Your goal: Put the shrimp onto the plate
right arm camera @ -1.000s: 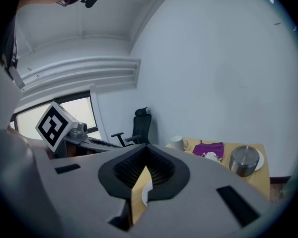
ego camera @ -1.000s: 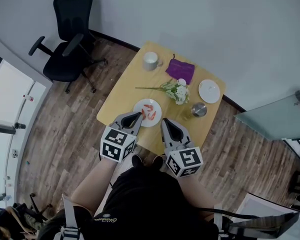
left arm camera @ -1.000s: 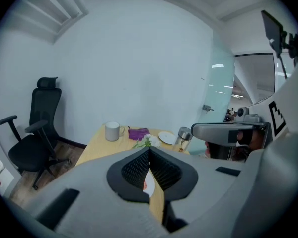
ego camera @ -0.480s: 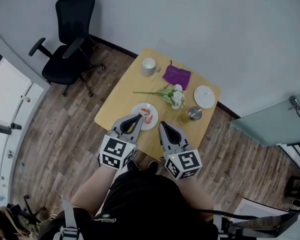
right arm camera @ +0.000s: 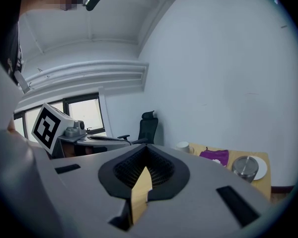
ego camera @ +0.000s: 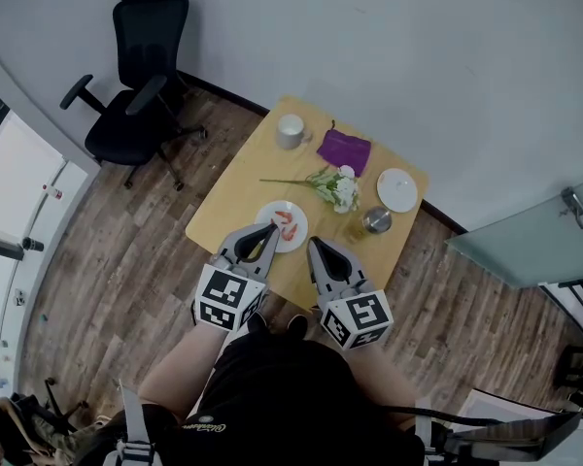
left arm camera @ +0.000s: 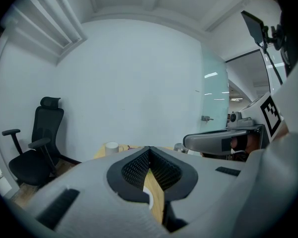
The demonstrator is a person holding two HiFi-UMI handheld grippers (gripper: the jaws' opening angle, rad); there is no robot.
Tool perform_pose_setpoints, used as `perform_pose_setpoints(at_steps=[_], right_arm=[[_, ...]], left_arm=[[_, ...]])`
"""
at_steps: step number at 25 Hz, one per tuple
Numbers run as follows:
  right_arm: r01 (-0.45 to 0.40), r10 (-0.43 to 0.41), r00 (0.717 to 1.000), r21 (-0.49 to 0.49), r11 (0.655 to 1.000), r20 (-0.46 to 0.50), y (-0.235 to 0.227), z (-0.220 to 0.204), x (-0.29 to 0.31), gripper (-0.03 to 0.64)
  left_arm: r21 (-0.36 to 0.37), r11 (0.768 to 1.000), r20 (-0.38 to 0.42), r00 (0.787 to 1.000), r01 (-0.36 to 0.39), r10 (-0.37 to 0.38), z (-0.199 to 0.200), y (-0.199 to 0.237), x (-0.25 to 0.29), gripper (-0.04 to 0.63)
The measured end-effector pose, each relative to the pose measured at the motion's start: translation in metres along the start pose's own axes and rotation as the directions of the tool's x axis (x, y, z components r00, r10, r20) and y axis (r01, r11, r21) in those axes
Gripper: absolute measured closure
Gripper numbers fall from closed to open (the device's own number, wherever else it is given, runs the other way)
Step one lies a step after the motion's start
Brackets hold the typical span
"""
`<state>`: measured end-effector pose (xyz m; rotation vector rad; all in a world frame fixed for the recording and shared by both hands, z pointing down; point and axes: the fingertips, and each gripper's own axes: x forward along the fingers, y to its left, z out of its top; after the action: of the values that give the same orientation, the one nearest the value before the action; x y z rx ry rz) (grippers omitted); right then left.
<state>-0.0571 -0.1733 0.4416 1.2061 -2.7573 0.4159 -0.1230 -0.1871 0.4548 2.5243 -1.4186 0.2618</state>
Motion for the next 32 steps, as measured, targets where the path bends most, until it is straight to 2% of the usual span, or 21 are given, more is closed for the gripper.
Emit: perform_pose_setpoints(at_steps=[15,32], right_arm=[[-0.004,0.004,1.0,-0.042,0.999,0.001,0.001,0.006,-0.006,0.615],[0.006,-0.005,1.0,-0.041,0.999,0.019,0.005,0.009,-0.01,0.615]], left_arm=[[0.02,1.0,0.011,1.0,0.012,-0.013,0.005,-0.011,-0.007,0.591],[0.013,1.0,0.012,1.0,0.012,-0.012,0.004,-0.016,-0.016,0.591]])
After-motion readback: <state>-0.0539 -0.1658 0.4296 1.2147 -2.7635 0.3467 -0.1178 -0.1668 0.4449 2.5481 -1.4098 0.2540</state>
